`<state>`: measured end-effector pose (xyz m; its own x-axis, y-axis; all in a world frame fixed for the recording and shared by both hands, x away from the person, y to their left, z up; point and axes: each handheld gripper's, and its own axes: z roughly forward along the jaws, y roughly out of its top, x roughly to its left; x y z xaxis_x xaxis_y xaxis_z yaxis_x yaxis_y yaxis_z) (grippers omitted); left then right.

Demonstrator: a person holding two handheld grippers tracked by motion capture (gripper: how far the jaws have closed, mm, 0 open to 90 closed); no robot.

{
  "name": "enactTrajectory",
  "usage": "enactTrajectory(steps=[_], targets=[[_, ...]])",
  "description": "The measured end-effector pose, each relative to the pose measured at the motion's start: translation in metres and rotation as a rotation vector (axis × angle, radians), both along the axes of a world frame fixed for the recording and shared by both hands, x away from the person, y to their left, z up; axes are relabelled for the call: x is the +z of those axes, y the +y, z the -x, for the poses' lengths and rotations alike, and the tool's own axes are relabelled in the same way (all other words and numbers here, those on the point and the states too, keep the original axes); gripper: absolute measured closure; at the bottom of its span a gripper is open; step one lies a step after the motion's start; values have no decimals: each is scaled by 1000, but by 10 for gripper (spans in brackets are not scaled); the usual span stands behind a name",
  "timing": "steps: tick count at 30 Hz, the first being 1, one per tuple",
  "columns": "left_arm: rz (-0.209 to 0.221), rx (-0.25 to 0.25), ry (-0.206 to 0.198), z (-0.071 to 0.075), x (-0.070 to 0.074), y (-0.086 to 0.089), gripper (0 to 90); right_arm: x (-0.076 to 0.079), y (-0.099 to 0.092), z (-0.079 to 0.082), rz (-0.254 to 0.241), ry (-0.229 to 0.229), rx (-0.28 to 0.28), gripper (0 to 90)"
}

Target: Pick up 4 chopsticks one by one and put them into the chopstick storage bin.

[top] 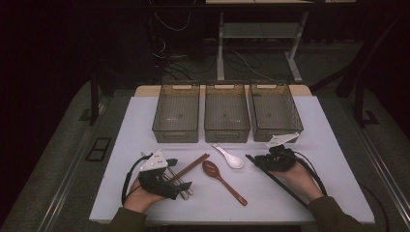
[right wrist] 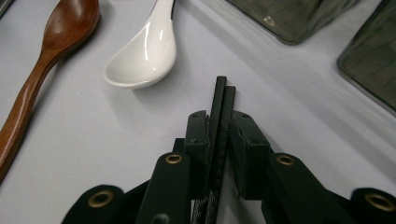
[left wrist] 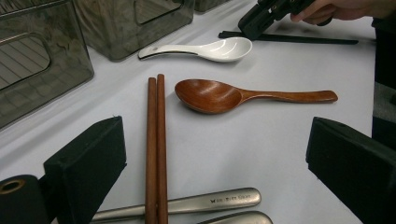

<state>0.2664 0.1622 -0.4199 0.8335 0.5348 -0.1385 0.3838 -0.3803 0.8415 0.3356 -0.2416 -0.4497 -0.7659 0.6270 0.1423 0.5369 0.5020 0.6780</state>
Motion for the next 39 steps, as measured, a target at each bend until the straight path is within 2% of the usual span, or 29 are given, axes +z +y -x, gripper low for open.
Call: enactTrajectory(steps=[8,13,16,18,20,22,27,32,35,39], targets=[[0,-1,0,0,0,0,39,-1,4,3,-7,-1,41,772],[0,-1,0,0,0,0,39,-1,4,3,-8,-2,42,765],[-2,-1,2,0,0,0,39,1,3,3,-8,-15,28,687],[2,0,2,0,-1,0,40,2,0,3,-27,-20,14,638],[-1,-2,1,0,-1,0,41,5,-5,6,-28,-25,-14,573],[-3,-3,2,0,-1,0,41,6,-6,6,-27,-31,-18,562],[-2,-4,2,0,-1,0,41,15,-15,16,-35,-38,-34,565],[0,-5,0,0,-1,0,42,23,-29,30,-32,-26,-62,588],[3,-2,3,0,-1,0,43,25,-32,34,-41,-11,-61,595],[7,0,2,0,-2,0,44,28,-36,44,-36,-17,-46,632]])
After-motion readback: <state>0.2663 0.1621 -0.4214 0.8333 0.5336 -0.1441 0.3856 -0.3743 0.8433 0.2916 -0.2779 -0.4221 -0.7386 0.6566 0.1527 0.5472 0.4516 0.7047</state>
